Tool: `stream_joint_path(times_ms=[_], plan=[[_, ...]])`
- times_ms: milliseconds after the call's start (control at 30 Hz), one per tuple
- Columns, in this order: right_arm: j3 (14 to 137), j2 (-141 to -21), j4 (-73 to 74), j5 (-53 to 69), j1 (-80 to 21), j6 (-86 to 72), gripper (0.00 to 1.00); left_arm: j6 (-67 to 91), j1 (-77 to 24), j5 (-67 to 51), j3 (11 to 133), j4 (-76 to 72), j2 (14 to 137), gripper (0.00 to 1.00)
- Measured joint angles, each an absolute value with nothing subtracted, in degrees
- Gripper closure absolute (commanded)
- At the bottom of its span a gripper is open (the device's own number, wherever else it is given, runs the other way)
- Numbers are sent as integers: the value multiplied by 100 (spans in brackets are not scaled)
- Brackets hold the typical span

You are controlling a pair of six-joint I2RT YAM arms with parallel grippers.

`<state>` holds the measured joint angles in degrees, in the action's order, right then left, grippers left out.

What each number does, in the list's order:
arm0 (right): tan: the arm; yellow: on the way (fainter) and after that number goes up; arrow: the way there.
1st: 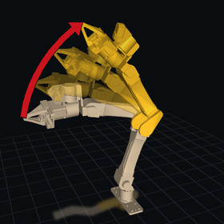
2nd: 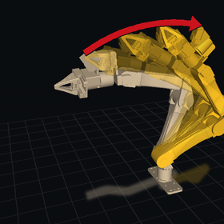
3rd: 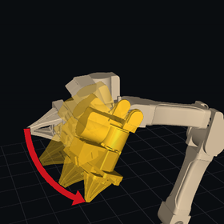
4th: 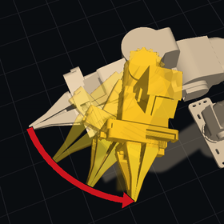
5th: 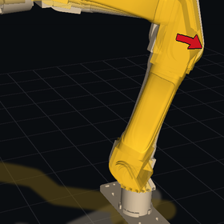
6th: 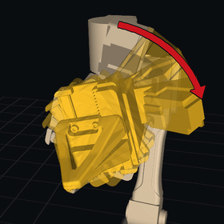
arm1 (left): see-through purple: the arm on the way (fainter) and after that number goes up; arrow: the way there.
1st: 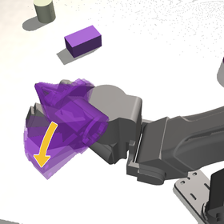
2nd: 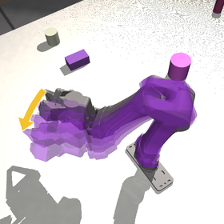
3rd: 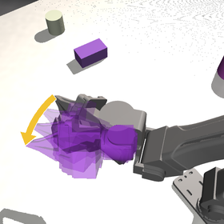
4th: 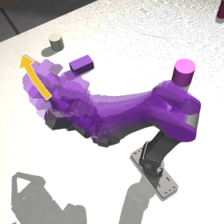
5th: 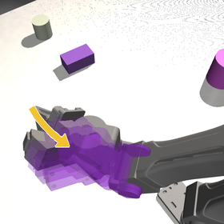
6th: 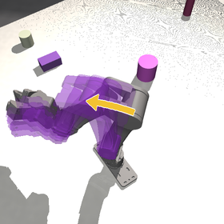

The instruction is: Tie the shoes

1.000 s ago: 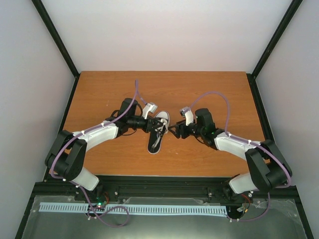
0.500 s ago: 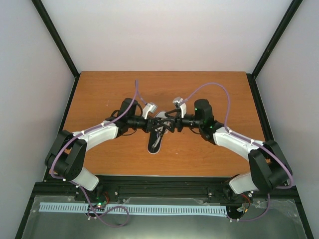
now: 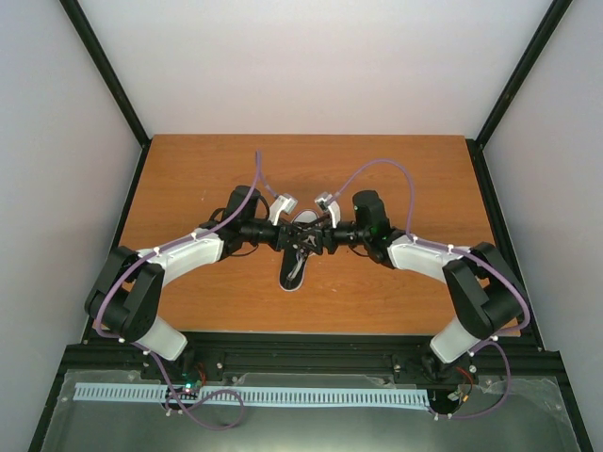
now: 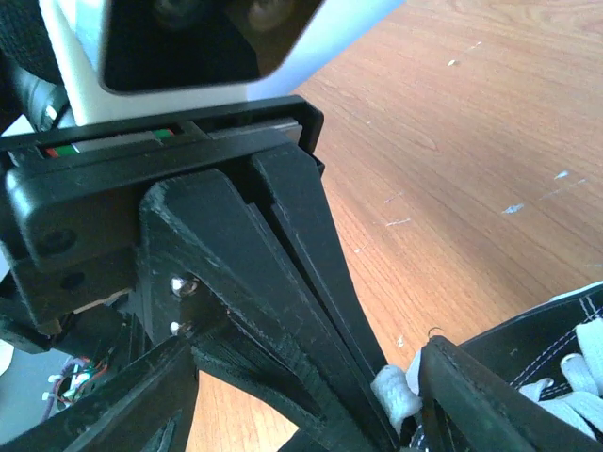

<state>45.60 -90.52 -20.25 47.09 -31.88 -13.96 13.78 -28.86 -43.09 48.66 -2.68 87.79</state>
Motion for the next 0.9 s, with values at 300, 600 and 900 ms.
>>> stream_joint_path(times_ms=[300,600,900], plan=[[4560,-9303,-2062,4873,-3205,-1393,37,1378,-2886,-4324,4866,-268,8781,99],[4560,-9603,-1990,5013,-3212,-1258,37,1376,-2869,-4318,4866,-255,8781,99],[4547,-9620,-1907,4923,-3214,-1111,39,1376,-2867,-4318,4866,-252,8781,99]])
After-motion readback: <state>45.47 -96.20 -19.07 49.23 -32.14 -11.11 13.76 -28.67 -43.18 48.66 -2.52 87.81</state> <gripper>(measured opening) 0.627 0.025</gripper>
